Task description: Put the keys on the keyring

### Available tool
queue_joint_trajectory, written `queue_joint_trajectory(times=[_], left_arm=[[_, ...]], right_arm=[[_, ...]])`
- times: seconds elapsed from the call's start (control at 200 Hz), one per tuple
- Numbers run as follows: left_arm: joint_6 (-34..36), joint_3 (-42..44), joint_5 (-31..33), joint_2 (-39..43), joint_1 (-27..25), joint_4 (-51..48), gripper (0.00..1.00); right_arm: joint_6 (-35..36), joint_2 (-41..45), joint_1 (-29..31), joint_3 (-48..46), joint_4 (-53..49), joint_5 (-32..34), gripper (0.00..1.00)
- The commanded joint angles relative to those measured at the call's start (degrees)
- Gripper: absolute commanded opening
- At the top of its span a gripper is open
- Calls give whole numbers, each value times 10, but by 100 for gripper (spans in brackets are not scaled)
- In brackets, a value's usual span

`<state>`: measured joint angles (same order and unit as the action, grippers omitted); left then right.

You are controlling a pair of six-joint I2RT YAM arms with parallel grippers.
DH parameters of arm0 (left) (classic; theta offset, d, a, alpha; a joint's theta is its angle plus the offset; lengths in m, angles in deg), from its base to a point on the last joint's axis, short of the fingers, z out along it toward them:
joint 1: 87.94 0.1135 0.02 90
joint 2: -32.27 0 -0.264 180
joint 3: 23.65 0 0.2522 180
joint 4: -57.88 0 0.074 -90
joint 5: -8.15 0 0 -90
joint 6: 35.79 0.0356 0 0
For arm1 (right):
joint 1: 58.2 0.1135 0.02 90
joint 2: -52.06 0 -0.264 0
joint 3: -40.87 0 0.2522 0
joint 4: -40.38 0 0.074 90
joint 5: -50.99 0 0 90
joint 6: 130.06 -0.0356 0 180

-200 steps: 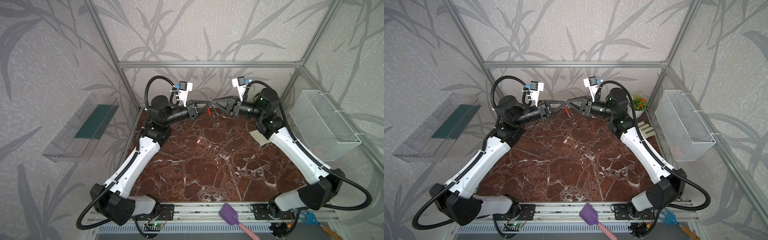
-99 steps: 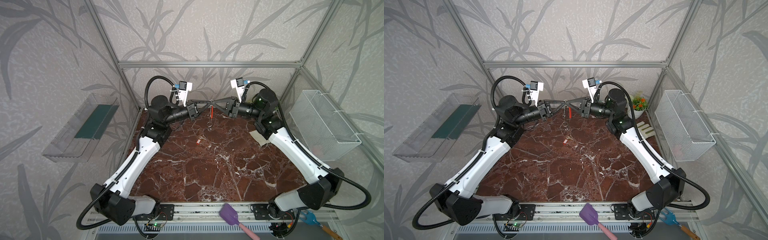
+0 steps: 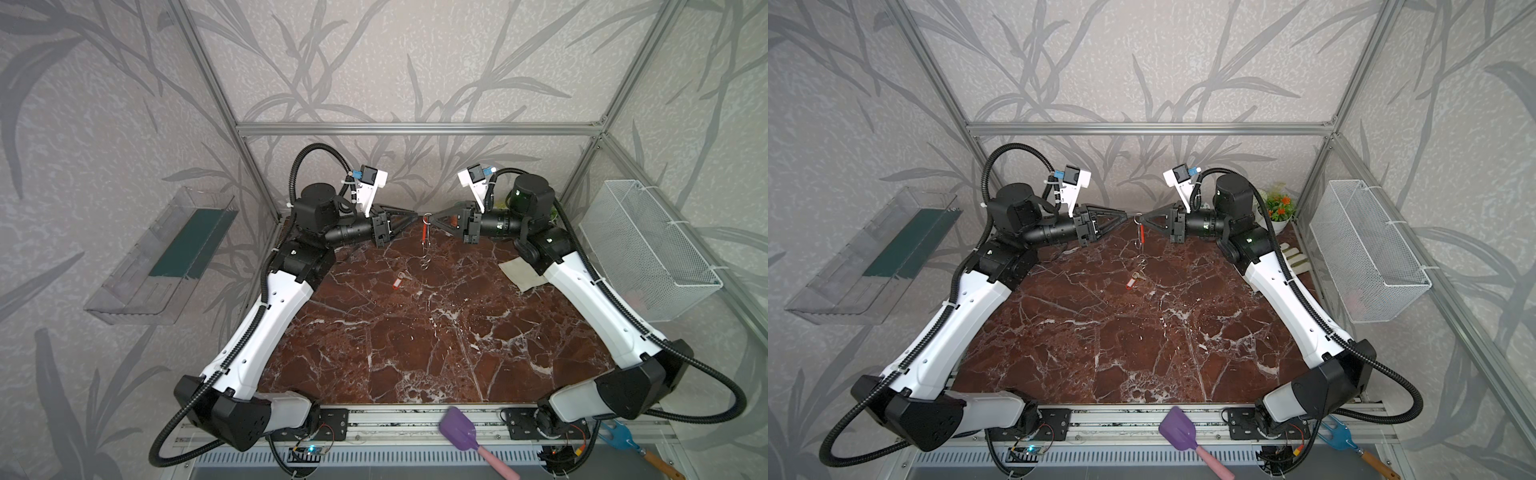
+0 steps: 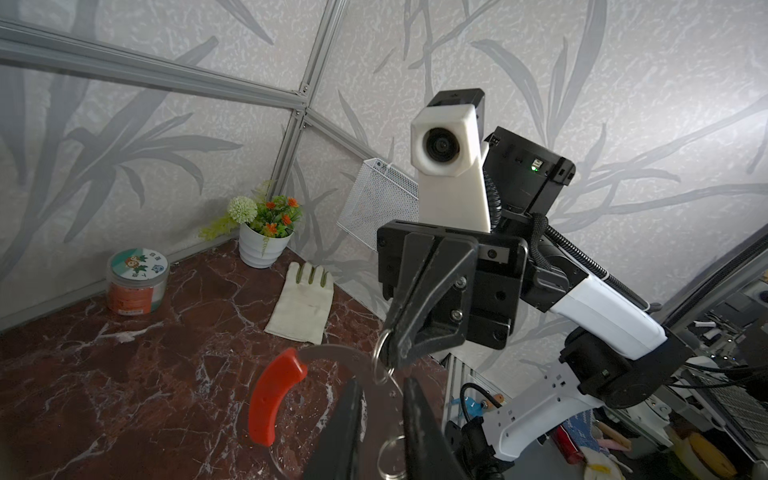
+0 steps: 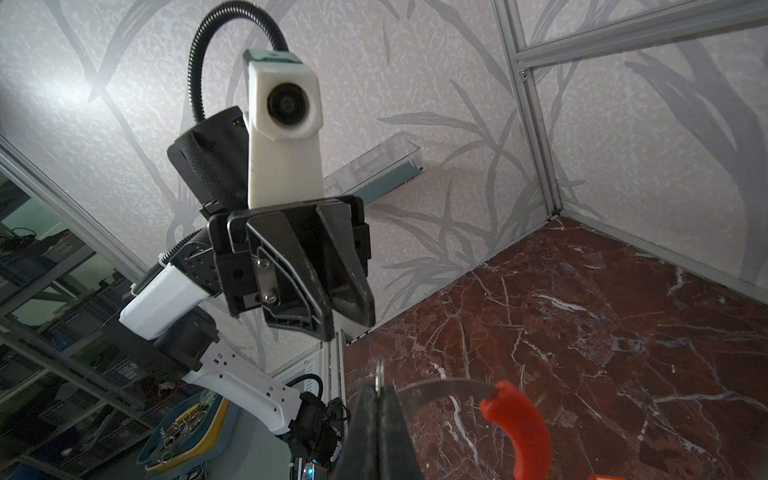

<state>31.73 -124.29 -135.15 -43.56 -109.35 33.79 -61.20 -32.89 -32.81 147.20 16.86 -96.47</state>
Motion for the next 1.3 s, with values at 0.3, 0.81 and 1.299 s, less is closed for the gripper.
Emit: queue_joint_trajectory(times=[0.3, 0.81, 1.299], left_arm=[[133, -56, -42, -15, 1, -181, 22], [108, -34, -66, -16, 0, -146, 19], [103, -33, -78, -33, -1, -139, 13]], right_arm=[[201, -33, 20, 113, -272, -26, 0], [183, -65, 36, 148, -257, -29, 0], [166, -69, 37, 147, -234, -44, 0]])
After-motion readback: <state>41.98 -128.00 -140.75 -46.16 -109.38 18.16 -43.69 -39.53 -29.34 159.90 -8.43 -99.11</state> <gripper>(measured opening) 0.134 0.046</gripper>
